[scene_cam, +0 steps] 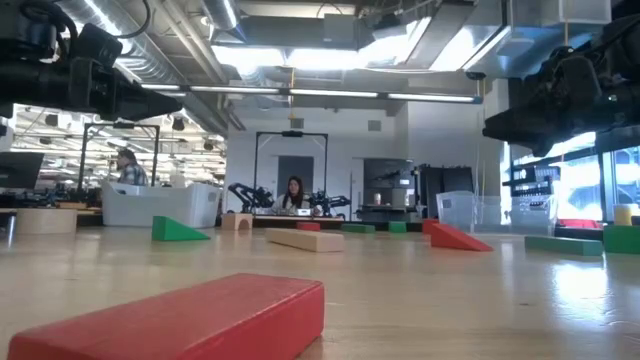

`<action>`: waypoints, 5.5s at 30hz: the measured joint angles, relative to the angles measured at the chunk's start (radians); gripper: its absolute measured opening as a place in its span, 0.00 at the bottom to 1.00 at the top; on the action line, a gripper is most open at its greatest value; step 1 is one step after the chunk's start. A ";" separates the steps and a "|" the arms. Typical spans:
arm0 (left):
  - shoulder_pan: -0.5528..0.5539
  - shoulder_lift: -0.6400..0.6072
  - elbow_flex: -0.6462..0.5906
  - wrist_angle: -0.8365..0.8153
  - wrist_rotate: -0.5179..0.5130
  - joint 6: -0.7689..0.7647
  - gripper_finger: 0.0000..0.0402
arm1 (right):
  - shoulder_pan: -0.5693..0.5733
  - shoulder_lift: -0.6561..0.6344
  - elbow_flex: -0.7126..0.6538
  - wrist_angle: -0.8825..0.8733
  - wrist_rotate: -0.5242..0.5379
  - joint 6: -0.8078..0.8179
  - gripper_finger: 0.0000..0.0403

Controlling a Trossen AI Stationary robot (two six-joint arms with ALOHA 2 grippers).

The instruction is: Sort & place blocks by color

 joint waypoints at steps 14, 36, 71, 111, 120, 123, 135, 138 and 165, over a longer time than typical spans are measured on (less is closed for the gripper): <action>0.000 0.000 0.000 0.000 0.000 0.000 0.37 | 0.000 0.000 0.000 0.000 0.000 0.000 0.34; 0.000 0.000 0.000 0.000 0.000 0.000 0.37 | 0.000 0.001 0.033 0.074 -0.005 0.082 0.31; 0.000 0.000 0.000 0.000 0.000 0.000 0.37 | 0.000 0.725 0.892 -0.987 0.009 0.241 0.09; 0.000 0.000 0.000 0.000 0.000 0.000 0.37 | 0.113 1.162 0.913 -0.768 -0.090 0.228 0.49; 0.000 0.000 0.000 0.000 0.000 0.000 0.37 | 0.193 1.229 0.913 -0.747 -0.089 0.300 0.49; 0.000 0.000 0.000 0.000 0.000 0.000 0.37 | 0.222 1.271 0.913 -0.732 -0.087 0.317 0.49; 0.000 0.000 0.000 0.000 0.000 0.000 0.37 | 0.274 1.419 0.913 -0.633 -0.079 0.344 0.49; 0.000 0.000 0.000 0.000 0.000 0.000 0.37 | 0.273 1.435 0.913 -0.619 -0.079 0.372 0.49; 0.000 0.000 0.000 0.001 -0.019 -0.007 0.37 | 0.273 1.440 0.912 -0.623 -0.041 0.538 0.49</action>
